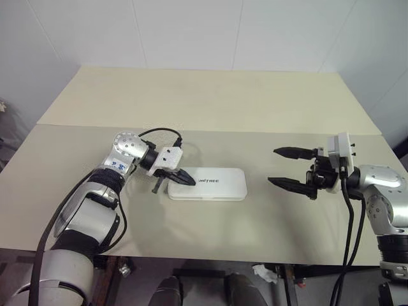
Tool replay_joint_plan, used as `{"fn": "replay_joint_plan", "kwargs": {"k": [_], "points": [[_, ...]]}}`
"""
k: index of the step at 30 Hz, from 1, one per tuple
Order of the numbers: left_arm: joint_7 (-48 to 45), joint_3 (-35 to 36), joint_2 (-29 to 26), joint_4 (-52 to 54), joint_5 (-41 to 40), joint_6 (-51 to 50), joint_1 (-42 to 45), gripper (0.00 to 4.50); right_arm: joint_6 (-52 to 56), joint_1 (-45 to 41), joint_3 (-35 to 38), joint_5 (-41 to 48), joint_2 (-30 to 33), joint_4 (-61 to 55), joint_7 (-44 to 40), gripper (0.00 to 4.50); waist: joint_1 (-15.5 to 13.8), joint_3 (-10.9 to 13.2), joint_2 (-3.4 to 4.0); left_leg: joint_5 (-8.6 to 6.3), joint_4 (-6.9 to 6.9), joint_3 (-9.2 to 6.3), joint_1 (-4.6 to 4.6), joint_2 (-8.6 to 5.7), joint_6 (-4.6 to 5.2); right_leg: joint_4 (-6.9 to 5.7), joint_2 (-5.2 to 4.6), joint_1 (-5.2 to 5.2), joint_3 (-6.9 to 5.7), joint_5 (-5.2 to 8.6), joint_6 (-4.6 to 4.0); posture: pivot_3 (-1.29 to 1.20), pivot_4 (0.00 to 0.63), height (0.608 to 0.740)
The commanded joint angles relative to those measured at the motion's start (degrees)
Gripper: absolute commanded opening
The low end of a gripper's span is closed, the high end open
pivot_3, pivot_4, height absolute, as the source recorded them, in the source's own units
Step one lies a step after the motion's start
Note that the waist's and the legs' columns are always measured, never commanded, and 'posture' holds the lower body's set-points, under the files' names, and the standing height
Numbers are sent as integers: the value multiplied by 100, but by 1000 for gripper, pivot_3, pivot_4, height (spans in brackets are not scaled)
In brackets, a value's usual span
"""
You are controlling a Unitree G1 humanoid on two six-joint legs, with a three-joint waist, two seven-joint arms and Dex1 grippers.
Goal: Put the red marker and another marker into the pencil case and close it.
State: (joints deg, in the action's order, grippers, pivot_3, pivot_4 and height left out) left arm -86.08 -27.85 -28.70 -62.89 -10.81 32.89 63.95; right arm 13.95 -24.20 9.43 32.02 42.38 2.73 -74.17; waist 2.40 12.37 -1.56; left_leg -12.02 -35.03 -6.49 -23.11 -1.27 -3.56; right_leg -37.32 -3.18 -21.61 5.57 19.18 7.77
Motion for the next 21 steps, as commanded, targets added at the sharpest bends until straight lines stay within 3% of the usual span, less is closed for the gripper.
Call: {"fn": "replay_joint_plan", "kwargs": {"k": [1,7,12,21], "points": [[-642,-201,-1,-277,380,44,-144,38,-82,-36,90,26,51,-36,-30,4500,-4,0,0,0,0,0,0,0,0,0,0,0,0,0,0,0,150,740],[-121,246,-32,-445,667,-255,-7,38,-108,-118,9,-37,10,20,-18,4500,-15,0,0,0,-3,-3,0,0,1,-3,1,0,-3,-2,3,0,150,740],[453,1047,45,-426,471,-366,-34,38,-135,-271,-88,-103,-1,183,-75,4500,3,0,0,1,-3,-4,0,1,1,-4,1,-1,-3,-2,4,0,150,740],[1359,2287,-88,365,124,-604,-593,38,-204,-552,-177,-166,22,510,-265,4500,-43,1,-1,-1,4,-8,-39,-1,2,-4,-4,-44,-3,-1,6,0,150,740]]}}
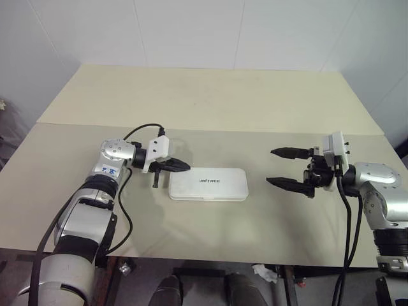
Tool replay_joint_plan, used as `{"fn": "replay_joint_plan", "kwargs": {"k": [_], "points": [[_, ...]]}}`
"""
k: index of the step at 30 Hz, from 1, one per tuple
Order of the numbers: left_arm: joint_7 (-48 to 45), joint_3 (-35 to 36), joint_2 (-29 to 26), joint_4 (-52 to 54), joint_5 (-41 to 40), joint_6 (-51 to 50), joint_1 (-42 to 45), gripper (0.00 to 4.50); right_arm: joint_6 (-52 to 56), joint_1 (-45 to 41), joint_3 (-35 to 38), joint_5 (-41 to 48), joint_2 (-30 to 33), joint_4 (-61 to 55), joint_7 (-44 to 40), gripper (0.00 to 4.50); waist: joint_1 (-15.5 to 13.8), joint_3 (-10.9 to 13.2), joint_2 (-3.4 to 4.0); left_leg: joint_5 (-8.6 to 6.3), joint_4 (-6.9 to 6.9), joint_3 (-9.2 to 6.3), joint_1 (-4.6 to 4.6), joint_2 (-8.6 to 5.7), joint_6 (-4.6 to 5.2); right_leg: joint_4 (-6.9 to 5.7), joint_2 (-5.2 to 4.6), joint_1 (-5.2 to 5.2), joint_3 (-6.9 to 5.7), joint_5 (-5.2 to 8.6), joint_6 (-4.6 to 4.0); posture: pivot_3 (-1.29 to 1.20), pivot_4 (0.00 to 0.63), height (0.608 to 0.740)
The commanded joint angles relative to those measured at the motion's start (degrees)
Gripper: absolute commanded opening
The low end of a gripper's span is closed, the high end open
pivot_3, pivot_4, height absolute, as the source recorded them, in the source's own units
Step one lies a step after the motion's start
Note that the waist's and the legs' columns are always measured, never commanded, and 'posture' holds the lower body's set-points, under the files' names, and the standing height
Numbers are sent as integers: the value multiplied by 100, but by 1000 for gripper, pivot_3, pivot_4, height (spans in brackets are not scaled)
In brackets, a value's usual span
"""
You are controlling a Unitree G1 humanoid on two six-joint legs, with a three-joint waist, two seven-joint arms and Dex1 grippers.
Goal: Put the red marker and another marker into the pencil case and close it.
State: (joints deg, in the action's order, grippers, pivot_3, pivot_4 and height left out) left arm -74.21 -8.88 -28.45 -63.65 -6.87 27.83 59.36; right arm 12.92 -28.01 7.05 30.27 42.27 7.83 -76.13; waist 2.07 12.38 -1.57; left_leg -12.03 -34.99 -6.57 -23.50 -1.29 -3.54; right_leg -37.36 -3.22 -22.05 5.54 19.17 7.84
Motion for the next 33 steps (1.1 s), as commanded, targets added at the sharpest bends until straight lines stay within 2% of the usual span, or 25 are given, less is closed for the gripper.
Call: {"fn": "replay_joint_plan", "kwargs": {"k": [1,8,11,17,22,23,33], "points": [[199,541,-124,650,-383,-176,-267,38,-106,-208,50,-1,32,35,-85,4500,-11,0,1,0,-1,0,-3,0,0,-1,0,-4,0,0,0,0,150,740],[414,1396,-188,3039,-1342,-977,-1710,38,-204,-536,-103,-154,-1,386,-255,4500,-5,0,1,1,3,7,-2,5,-1,-9,-2,-14,8,0,-1,0,150,740],[414,1585,-327,4073,-1673,-1348,-2362,613,-301,-719,-158,-234,-22,627,-369,4500,-18,0,1,1,1,7,0,5,-2,-11,-5,-13,8,0,-1,0,150,740],[-15,2038,-899,5641,-2541,-2191,-3558,2648,-517,-1049,-255,-389,-78,1138,-630,4500,-2,0,2,1,9,11,6,8,-3,-6,-8,-8,9,0,-4,0,150,740],[-137,2406,-1377,5978,-2827,-2644,-3957,4329,-725,-1351,-395,-566,-164,1621,-890,4500,-8,1,5,2,16,12,11,8,-4,-4,-7,-8,7,2,-11,0,150,740],[-154,2441,-1413,6006,-2860,-2695,-3983,4447,-749,-1401,-410,-582,-175,1691,-926,4500,-11,2,5,2,17,13,14,7,-4,-4,-7,-5,7,3,-12,0,150,740],[-52,3239,-1711,6444,-3468,-3371,-4437,4447,-873,-1713,-502,-699,-295,2001,-1225,4500,13,2,7,2,72,14,19,11,-5,38,-13,-4,4,5,-16,0,150,740]]}}
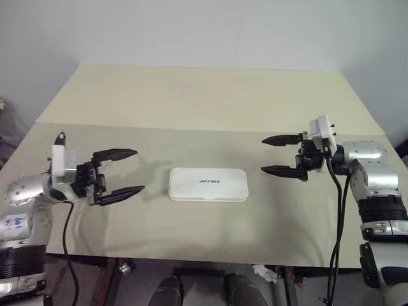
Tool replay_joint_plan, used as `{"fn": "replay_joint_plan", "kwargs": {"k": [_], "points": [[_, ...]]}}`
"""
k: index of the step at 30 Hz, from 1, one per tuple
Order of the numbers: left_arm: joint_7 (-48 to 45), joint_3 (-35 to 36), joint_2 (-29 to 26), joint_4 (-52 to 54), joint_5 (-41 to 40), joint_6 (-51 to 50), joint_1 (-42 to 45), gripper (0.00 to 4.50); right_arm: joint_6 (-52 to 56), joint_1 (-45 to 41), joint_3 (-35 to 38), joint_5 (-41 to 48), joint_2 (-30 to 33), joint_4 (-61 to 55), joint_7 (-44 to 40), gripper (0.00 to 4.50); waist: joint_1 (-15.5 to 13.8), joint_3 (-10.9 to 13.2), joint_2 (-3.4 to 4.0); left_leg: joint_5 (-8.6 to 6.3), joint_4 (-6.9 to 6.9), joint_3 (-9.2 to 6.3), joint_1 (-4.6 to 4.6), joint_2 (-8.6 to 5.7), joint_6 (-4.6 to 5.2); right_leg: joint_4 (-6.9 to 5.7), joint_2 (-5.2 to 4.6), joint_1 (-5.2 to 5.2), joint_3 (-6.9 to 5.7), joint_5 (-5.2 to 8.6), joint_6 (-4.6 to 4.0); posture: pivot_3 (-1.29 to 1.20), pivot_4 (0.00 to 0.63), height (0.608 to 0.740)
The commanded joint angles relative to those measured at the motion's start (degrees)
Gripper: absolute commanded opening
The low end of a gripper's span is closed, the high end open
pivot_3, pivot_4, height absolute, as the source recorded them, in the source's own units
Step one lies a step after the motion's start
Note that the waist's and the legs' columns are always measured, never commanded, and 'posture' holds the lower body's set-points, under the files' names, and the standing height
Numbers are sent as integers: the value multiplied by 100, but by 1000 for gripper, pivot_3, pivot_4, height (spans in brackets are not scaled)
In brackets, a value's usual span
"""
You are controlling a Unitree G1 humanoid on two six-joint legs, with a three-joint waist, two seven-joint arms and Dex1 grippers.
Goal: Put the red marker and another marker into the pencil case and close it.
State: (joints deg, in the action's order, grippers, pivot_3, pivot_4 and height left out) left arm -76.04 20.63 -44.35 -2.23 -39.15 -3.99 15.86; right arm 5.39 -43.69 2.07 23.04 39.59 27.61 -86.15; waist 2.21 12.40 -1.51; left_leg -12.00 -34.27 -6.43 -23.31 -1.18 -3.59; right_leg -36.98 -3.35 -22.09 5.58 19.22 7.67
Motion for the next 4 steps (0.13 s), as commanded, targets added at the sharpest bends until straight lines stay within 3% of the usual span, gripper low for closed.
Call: {"fn": "replay_joint_plan", "kwargs": {"k": [1,4], "points": [[169,325,-167,333,-222,-268,-136,4447,-147,-155,-14,15,-54,30,-233,4500,-4,0,0,0,6,1,-1,1,0,-1,-3,-7,0,1,-2,0,150,740],[186,342,-332,406,-63,-330,-251,4447,-138,-107,6,71,-100,-95,-263,4500,0,0,0,1,15,5,-7,0,-2,-1,0,-19,2,3,-4,0,150,740]]}}
